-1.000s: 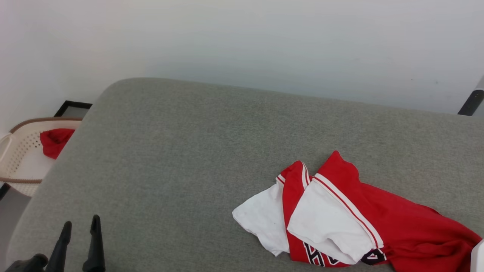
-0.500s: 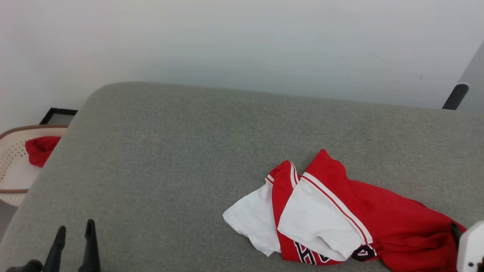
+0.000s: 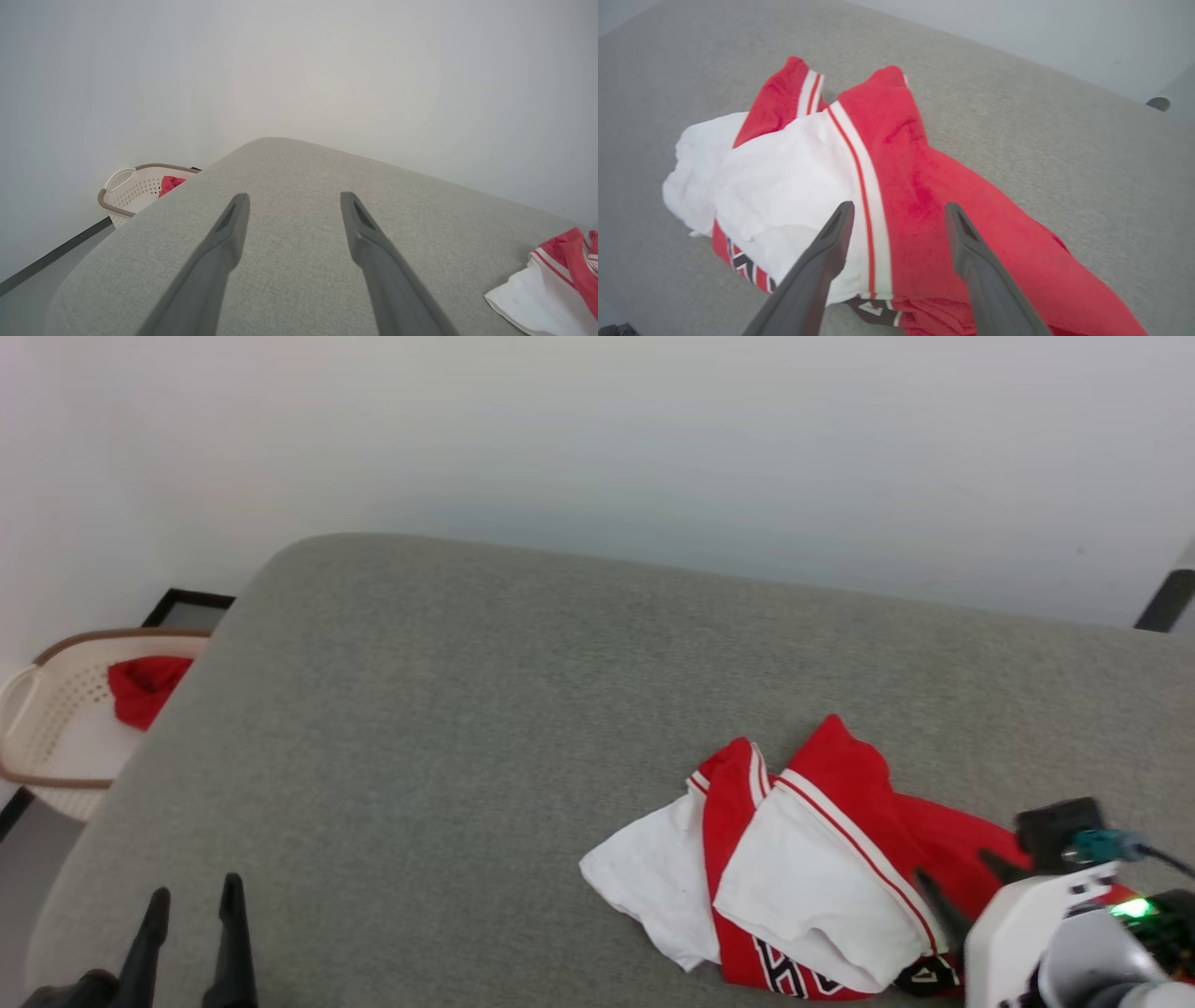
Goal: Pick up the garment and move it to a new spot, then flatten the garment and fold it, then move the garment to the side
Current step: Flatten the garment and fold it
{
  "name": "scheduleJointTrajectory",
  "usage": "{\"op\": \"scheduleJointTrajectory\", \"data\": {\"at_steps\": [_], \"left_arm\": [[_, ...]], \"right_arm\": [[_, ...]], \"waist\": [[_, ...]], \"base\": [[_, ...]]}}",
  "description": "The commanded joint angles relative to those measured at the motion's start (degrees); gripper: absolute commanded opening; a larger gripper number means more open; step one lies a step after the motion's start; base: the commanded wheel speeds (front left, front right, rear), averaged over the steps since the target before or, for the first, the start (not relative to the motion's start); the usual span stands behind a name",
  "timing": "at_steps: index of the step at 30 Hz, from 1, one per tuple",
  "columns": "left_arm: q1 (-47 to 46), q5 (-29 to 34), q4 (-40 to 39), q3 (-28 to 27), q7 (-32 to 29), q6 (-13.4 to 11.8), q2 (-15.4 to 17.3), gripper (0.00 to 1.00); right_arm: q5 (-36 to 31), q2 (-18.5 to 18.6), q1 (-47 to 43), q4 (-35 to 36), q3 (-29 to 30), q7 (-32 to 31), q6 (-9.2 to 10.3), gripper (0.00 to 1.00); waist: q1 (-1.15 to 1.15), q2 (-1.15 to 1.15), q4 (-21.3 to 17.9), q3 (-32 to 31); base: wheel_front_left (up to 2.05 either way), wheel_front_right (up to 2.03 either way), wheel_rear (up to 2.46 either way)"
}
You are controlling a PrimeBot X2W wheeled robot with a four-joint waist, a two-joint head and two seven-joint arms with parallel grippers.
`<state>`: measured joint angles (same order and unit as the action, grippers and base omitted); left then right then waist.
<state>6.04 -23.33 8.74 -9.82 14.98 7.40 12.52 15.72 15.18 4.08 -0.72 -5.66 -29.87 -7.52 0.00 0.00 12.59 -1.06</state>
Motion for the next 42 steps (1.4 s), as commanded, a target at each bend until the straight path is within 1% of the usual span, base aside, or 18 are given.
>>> {"op": "scheduleJointTrajectory", "data": {"at_steps": [1, 5, 9, 15, 21, 22, 23, 24, 25, 26, 32, 42], "left_arm": [[-0.70, 0.46, 0.26, 0.12, 0.23, 0.11, -0.14, 1.00], [-1.69, 0.93, 0.91, 1.21, 0.23, 0.11, -0.36, 1.00], [-2.54, 0.96, 1.56, 2.17, 0.23, 0.10, -0.59, 1.00], [-3.26, 0.65, 2.45, 3.26, 0.23, 0.10, -0.85, 1.00], [-3.47, 0.18, 2.82, 3.74, 0.23, 0.10, -0.88, 1.00], [-3.52, 0.09, 2.88, 3.78, 0.23, 0.11, -0.94, 1.00], [-3.51, -0.03, 2.93, 3.85, 0.23, 0.11, -0.99, 1.00], [-3.51, -0.15, 2.99, 3.91, 0.23, 0.11, -1.02, 1.00], [-3.52, -0.23, 3.08, 3.97, 0.23, 0.11, -1.03, 1.00], [-3.66, -0.24, 3.18, 4.11, 0.23, 0.11, -1.06, 1.00], [-4.12, -0.78, 3.77, 4.29, 0.23, 0.11, -0.99, 1.00], [-4.25, -1.25, 3.67, 3.85, 0.23, 0.11, -1.09, 1.00]], "right_arm": [[0.67, 0.09, 0.15, 0.21, -1.26, -0.36, 0.06, 1.00], [2.85, 0.32, 1.23, 0.00, -6.05, -2.75, 0.06, 1.00], [4.10, 0.80, 1.82, -0.71, -8.54, -5.76, 0.06, 1.00], [3.14, 1.26, 2.52, -2.23, -8.74, -10.34, 0.06, 1.00], [2.48, 0.52, 1.94, -3.43, -8.11, -15.32, 0.06, 1.00], [2.27, 0.48, 1.91, -3.52, -7.98, -16.03, 0.06, 0.93], [2.08, 0.40, 1.87, -3.80, -7.84, -16.72, 0.06, 0.60], [1.99, 0.39, 1.87, -3.93, -7.93, -17.30, 0.06, 0.41], [1.73, 0.44, 1.95, -3.87, -8.02, -17.65, 0.06, 0.13], [1.49, 0.41, 2.05, -3.82, -7.90, -17.76, 0.06, 0.00], [1.00, 0.61, 2.95, -3.25, -7.38, -17.97, 0.06, 0.00], [0.01, 0.32, 5.75, -0.83, -3.88, -14.93, 0.06, 0.00]], "waist": [[0.00, 0.00, 1.33, -0.19], [0.00, 0.00, 3.50, -0.17], [0.00, 0.00, 5.63, 0.06], [0.00, 0.00, 7.96, 0.47], [0.00, 0.00, 9.13, 0.85], [0.00, 0.00, 9.24, 0.92], [0.00, 0.00, 9.32, 0.99], [0.00, 0.00, 9.40, 1.05], [0.00, 0.00, 9.44, 1.15], [0.00, 0.00, 9.50, 1.23], [0.00, 0.00, 9.26, 1.42], [0.00, 0.00, 7.78, 1.40]], "base": [[0.00, 0.00, 0.00], [0.00, 0.00, 0.00], [0.00, 0.00, 0.00], [0.00, 0.00, 0.00], [0.00, 0.00, 0.00], [0.00, 0.00, 0.00], [0.00, 0.00, 0.00], [0.00, 0.00, 0.00], [0.00, 0.00, 0.00], [0.00, 0.00, 0.00], [0.00, 0.00, 0.00], [0.00, 0.00, 0.00]]}}
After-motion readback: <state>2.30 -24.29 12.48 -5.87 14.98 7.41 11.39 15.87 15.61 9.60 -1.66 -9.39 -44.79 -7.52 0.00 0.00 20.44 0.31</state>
